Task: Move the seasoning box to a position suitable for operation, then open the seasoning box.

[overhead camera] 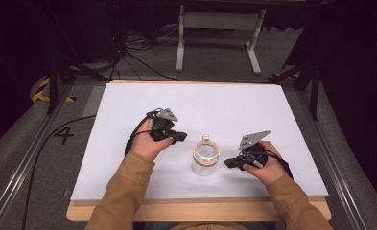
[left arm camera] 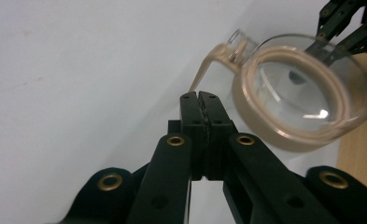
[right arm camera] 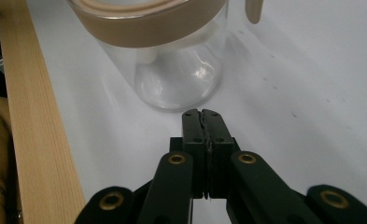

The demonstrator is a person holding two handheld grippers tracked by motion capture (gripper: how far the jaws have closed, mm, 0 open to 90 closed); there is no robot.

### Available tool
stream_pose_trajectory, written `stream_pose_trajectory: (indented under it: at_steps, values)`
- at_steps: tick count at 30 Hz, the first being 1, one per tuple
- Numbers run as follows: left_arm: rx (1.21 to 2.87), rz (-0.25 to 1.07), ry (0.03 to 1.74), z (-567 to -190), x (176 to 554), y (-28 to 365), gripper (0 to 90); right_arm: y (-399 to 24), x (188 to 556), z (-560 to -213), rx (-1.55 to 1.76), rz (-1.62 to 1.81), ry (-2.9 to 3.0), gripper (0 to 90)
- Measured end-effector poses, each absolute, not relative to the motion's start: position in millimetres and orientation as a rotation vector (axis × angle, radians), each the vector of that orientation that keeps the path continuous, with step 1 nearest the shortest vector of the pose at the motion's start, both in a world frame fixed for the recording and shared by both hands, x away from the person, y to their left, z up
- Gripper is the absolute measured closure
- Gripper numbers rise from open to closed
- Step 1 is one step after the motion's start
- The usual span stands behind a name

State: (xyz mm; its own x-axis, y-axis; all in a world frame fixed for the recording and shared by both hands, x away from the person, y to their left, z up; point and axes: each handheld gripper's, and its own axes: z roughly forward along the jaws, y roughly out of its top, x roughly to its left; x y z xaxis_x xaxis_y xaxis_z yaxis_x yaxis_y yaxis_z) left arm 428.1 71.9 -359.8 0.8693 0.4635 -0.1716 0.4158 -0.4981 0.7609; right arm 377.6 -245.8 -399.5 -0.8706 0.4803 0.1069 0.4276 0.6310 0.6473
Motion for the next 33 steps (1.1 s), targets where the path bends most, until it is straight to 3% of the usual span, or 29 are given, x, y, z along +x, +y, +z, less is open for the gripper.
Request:
stream_pose_trajectory:
  at_steps: [17, 33]
  values:
    - [2.078, 0.044, 0.482, -352.8, 440.3, 31.2, 90.0, -265.1, 349.4, -394.4, 0.822, 1.075, 2.69, 90.0]
    - [2.083, 0.061, 0.488, -364.4, 445.8, 20.7, 90.0, -257.1, 343.8, -392.6, 0.771, 1.097, 2.688, 90.0]
